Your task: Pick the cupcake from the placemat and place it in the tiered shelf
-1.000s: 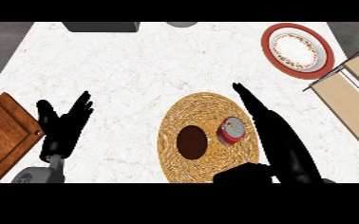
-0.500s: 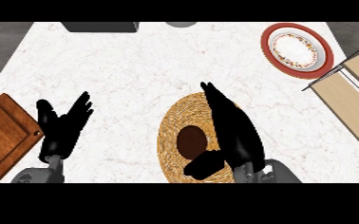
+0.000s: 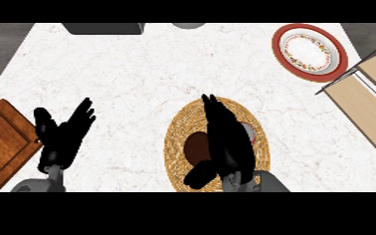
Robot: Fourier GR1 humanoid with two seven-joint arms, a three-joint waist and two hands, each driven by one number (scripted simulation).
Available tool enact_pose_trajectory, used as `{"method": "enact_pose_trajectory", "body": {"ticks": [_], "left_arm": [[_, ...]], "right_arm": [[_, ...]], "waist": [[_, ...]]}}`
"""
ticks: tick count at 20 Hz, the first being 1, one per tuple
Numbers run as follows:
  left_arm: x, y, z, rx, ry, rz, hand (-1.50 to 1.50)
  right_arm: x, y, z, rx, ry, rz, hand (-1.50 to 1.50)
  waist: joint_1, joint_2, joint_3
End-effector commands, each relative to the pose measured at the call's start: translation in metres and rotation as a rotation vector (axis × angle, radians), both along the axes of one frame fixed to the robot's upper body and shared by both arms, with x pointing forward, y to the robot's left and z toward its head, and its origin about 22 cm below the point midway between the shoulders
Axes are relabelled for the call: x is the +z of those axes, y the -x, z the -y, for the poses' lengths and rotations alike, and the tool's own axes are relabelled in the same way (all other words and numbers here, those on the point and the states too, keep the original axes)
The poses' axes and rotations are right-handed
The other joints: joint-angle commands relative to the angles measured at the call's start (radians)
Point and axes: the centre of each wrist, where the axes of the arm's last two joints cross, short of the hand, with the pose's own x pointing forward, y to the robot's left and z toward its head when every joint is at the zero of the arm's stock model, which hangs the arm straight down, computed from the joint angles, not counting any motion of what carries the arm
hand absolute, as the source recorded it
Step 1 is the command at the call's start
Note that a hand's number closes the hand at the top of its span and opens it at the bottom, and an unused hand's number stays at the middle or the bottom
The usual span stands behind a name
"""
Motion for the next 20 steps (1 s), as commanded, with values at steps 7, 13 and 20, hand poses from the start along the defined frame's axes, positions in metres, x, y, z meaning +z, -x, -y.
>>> {"method": "enact_pose_trajectory", "body": {"ticks": [7,13,20], "left_arm": [[-0.01,-0.002,0.012,0.025,-0.002,-0.043,0.0],[-0.009,0.005,-0.002,-0.006,0.002,-0.031,0.0],[-0.015,0.006,-0.003,0.01,0.002,-0.043,0.0]], "right_arm": [[-0.021,0.001,-0.02,-0.096,0.085,-0.049,-1.5],[-0.047,0.01,-0.022,-0.139,0.146,-0.082,-1.5],[-0.07,0.012,-0.018,-0.149,0.196,-0.054,-1.5]], "waist": [[0.002,0.004,-0.002],[0.003,0.003,-0.003],[0.002,0.003,-0.002]]}}
